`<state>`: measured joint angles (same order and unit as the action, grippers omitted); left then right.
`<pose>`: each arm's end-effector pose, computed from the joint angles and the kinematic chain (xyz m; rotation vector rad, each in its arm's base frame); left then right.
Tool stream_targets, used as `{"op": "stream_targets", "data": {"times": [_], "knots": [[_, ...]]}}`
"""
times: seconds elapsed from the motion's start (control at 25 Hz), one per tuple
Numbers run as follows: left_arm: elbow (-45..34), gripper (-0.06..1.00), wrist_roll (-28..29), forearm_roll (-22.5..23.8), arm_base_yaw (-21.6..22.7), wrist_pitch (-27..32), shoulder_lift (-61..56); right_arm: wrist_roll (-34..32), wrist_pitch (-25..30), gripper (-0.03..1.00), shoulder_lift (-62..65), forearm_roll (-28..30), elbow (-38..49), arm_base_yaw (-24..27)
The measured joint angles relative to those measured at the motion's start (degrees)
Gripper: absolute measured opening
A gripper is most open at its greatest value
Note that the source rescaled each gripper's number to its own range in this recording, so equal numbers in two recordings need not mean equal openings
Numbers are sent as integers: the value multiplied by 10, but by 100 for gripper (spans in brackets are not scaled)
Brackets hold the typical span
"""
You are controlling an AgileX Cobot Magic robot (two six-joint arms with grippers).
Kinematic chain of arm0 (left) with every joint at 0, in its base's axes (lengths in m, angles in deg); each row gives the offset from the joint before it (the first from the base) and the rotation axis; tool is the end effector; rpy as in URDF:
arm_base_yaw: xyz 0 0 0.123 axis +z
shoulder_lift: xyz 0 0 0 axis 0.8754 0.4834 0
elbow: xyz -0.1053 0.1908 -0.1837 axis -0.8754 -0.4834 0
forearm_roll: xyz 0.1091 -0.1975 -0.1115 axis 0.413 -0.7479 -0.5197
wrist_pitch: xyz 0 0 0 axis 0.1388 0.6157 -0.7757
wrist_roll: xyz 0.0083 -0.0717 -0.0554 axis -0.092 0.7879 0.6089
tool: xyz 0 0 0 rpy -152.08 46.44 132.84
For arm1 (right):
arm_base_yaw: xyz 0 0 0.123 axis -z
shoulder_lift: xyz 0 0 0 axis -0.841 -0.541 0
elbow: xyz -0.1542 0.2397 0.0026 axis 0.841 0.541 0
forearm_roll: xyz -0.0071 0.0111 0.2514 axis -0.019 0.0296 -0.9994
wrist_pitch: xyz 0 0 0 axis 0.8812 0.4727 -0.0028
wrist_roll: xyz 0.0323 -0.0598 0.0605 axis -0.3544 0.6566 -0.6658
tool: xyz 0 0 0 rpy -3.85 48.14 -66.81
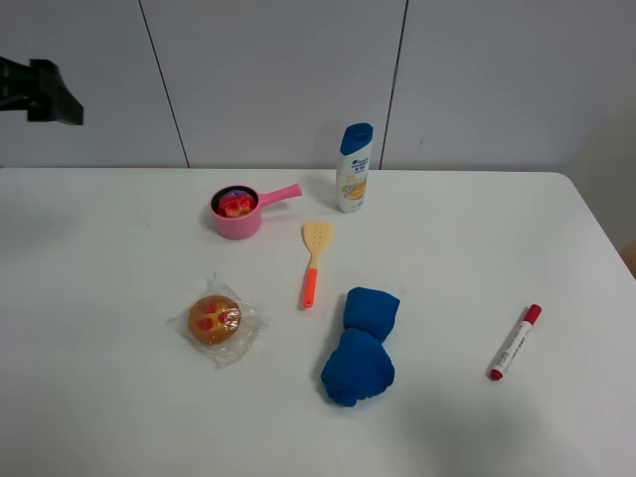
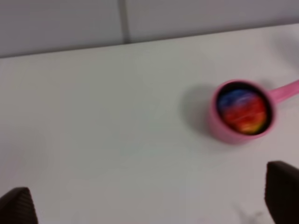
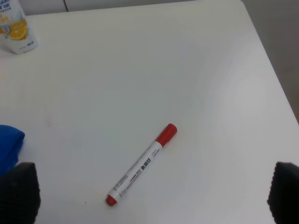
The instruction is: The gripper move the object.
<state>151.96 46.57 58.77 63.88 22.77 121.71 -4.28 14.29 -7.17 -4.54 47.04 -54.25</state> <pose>0.2757 0.0066 0.3604 0.0332 2.3182 -0.0403 -0.0050 0.0003 0.2778 0.0720 2.0367 -0.0214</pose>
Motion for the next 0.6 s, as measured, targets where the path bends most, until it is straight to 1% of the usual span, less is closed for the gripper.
{"op": "stream_targets", "data": {"times": [0.12,0.24,0.36,0.52,0.6], "knots": [[0,99,-53,0,59,48,-45,0,0,100,0,0,0,0],[-4,99,-70,0,91,93,-104,0,0,100,0,0,0,0],[-36,99,-69,-5,96,101,-186,0,0,100,0,0,0,0],[-99,99,-64,-8,96,88,-327,0,0,100,0,0,0,0],[-124,99,-63,-8,96,95,-399,0,0,100,0,0,0,0]]}}
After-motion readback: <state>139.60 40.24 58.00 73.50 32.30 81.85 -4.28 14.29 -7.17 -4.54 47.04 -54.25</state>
